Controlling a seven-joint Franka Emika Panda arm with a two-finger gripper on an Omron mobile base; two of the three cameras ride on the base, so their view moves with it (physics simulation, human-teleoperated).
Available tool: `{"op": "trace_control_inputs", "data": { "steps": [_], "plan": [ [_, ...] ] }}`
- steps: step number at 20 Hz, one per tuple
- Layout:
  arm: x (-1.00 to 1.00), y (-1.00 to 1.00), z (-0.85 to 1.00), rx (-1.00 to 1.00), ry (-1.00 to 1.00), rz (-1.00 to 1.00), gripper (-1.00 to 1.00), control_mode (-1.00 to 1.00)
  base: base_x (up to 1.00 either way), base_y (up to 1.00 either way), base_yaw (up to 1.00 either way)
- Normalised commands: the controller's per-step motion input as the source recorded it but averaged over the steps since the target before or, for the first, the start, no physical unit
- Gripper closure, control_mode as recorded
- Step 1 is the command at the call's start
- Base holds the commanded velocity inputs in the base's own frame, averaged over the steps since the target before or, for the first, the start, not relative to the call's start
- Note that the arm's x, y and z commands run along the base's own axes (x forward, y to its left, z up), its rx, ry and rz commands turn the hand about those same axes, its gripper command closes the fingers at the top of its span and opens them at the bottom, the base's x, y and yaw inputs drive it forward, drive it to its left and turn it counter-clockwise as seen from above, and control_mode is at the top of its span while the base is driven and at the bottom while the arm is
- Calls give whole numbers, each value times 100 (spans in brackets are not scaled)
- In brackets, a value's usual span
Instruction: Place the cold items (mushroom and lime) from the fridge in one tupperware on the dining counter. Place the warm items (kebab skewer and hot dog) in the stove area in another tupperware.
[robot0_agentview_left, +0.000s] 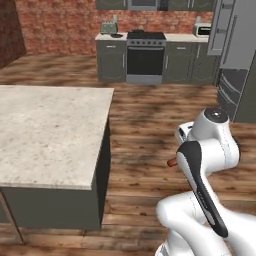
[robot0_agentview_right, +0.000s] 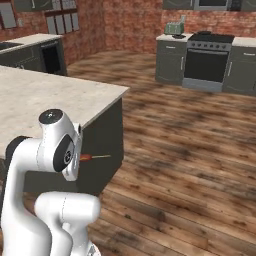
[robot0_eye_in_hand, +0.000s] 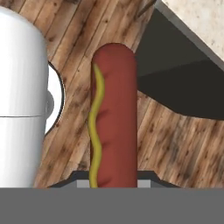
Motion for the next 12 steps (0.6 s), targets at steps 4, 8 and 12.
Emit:
{"op": "trace_control_inputs", "data": {
  "steps": [4,8,12],
  "plan": [
    [0,0,0,0,0,0,100,100,-38,100,0],
    [0,0,0,0,0,0,100,100,-33,100,0],
    [0,0,0,0,0,0,100,100,-44,100,0]
  ]
}}
